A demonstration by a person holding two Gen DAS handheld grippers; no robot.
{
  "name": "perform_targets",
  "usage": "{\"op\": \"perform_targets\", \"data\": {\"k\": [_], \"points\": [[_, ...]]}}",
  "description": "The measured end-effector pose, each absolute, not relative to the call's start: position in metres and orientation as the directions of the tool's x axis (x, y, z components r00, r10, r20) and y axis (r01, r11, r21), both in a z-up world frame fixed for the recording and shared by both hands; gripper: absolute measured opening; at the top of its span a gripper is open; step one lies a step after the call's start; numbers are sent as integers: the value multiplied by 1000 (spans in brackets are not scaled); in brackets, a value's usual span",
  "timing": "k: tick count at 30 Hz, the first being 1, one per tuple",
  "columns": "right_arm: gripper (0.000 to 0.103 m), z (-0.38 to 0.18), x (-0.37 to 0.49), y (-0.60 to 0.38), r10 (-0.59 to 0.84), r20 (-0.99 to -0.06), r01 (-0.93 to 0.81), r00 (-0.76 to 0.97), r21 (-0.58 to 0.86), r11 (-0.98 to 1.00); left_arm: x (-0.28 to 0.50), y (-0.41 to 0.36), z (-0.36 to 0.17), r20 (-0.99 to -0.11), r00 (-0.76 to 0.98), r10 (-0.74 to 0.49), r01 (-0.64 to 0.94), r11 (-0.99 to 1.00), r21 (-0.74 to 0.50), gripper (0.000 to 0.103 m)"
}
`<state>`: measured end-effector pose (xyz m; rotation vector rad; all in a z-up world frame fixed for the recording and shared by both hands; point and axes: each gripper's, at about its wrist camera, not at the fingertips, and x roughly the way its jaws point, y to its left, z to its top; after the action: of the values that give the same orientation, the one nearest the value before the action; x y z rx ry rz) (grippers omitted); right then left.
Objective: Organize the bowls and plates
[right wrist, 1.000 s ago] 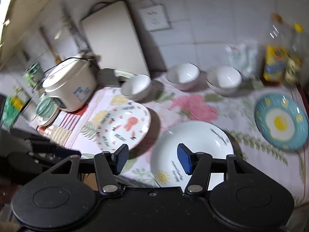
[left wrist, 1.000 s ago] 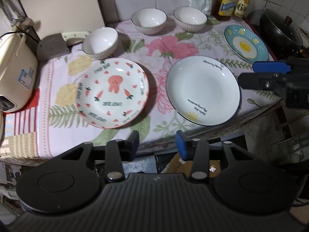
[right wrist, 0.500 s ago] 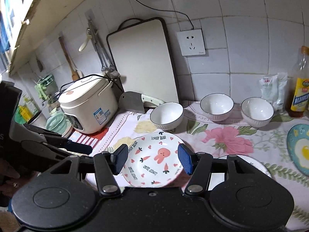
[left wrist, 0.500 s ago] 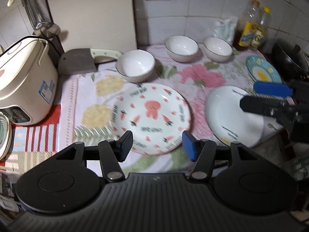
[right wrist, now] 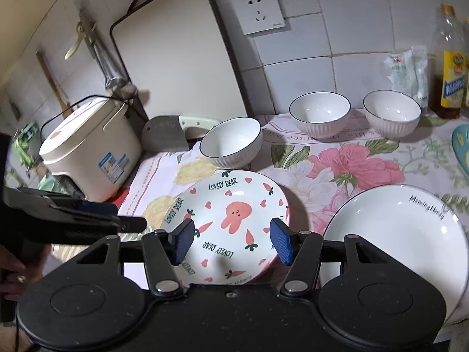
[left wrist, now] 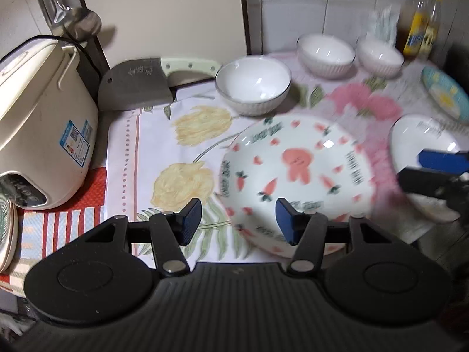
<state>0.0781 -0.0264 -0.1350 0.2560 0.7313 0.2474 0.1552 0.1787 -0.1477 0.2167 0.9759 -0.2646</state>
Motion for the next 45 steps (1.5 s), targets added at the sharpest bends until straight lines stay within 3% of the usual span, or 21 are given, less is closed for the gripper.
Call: {"op": "perform_targets", "data": {"k": [3, 9, 15, 18, 19, 23, 30, 36, 45], "points": [[62, -151, 77, -15, 279, -637, -120, 719, 281, 952, 165, 189, -167, -847, 509, -156, 303, 953, 6, 54], [62, -187, 77, -3, 201, -670, -26, 714, 261, 965, 183, 200, -200, -822, 557, -119, 257, 966, 34, 53], [62, -206, 80, -4, 173, -682, 45, 710, 290, 956, 200, 209, -213, -830, 523, -193, 231, 970, -80, 51], [59, -214, 86, -4, 164, -679, 75, 716, 309, 948, 204, 208, -218, -826, 519, -220, 233, 966, -111, 39], [57, -216, 88, -3, 158, -674, 80, 722, 308, 948, 206, 207, -221, -830, 512, -222, 237, 965, -112, 27], [51, -223, 95, -2, 155, -658, 111, 737, 343, 933, 210, 207, -226, -827, 497, -261, 233, 959, -162, 18], [26, -239, 109, -7, 149, -693, 188, 705, 385, 903, 211, 211, -229, -816, 499, -290, 213, 954, -209, 18], [26, -240, 107, -5, 143, -691, 190, 709, 382, 904, 210, 211, -233, -812, 505, -293, 175, 956, -236, 20], [19, -233, 121, -19, 230, -771, 301, 594, 478, 825, 218, 207, -227, -857, 458, -235, 148, 971, -188, 21]]}}
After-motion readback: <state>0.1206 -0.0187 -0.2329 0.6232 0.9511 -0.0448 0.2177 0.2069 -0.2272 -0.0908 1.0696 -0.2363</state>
